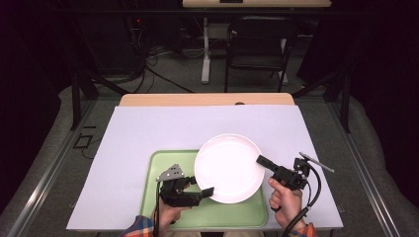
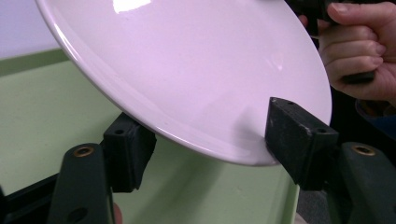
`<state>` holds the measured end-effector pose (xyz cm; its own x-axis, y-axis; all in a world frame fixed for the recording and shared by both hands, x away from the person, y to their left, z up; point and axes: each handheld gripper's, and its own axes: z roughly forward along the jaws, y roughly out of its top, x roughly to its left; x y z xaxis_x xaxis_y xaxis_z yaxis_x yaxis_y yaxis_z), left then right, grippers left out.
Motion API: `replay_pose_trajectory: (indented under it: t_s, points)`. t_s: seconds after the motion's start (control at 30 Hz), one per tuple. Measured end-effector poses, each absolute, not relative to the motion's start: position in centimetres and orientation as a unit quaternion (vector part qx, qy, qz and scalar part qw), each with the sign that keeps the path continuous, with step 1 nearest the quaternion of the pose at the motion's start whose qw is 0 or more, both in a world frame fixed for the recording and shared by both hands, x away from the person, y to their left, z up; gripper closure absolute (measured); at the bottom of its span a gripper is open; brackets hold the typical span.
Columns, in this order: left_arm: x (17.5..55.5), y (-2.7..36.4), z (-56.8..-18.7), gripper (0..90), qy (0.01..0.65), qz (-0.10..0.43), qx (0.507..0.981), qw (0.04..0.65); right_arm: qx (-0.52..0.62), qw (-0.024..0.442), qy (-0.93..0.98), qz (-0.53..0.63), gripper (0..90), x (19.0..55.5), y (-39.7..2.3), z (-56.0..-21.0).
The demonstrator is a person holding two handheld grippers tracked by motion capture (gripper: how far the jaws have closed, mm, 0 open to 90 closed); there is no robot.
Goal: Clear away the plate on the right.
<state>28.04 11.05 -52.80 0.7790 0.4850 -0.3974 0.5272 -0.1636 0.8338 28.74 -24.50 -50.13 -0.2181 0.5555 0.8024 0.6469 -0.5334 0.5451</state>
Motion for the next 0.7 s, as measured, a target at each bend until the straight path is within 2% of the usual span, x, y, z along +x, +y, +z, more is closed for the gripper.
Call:
replay_pose_trajectory:
  t_s: [0.17, 0.47, 0.7]
  points:
    - [28.2, 11.8, -52.6, 45.1, 0.35, -0.015, 0.75, 0.561, -0.617, 0.035, -0.496, -0.61, 87.1, 28.7, -23.9, -50.5]
    - [28.4, 12.9, -52.6, 54.1, 0.371, -0.007, 0.746, 0.553, -0.609, 0.037, -0.515, -0.602, 86.1, 28.7, -23.1, -51.0]
    - [28.4, 13.4, -52.5, 60.8, 0.375, -0.004, 0.747, 0.549, -0.597, 0.021, -0.537, -0.595, 83.4, 28.5, -22.6, -51.2]
